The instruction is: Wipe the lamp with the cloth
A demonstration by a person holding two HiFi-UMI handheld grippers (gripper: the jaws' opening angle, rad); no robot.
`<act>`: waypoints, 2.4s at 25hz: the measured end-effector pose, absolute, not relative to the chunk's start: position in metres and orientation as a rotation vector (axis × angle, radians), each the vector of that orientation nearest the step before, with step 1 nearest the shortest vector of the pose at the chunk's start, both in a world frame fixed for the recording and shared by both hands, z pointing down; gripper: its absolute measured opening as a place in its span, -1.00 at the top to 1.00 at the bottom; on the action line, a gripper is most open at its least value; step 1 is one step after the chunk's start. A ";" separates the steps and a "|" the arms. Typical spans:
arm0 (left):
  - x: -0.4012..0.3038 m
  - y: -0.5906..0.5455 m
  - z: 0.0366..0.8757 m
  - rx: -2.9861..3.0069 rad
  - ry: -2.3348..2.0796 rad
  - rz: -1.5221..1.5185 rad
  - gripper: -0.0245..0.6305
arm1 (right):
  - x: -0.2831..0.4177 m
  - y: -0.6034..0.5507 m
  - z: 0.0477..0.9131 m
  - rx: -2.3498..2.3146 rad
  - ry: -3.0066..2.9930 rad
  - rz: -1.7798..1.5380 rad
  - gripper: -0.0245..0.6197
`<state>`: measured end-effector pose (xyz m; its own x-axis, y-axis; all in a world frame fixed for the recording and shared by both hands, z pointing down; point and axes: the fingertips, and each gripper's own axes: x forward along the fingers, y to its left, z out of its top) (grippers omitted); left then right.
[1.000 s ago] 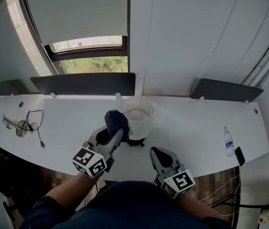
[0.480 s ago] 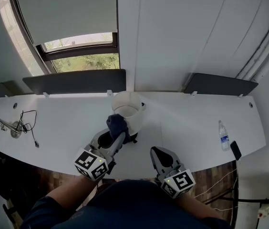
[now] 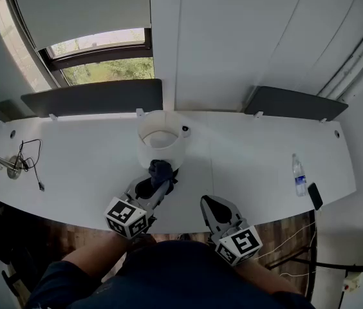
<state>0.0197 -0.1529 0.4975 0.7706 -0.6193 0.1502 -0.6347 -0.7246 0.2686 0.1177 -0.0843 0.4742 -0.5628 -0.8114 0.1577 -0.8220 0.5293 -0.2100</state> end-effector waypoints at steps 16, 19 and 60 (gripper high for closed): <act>0.032 -0.104 0.480 2.581 -0.957 0.079 0.62 | 0.117 -0.074 0.458 1.358 -2.838 0.362 0.90; 0.030 -0.088 0.454 2.593 -0.976 0.018 0.62 | 0.109 -0.069 0.454 1.307 -2.870 0.362 0.90; -0.001 -0.042 0.423 2.675 -1.131 -0.028 0.62 | 0.045 -0.039 0.430 0.975 -2.989 0.212 0.90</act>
<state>-0.0008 -0.0422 0.4232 0.7010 -0.7093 0.0742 -0.7048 -0.6731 0.2241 0.0454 -0.0388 0.4297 -0.8084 -0.5878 0.0320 -0.5865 0.7994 -0.1304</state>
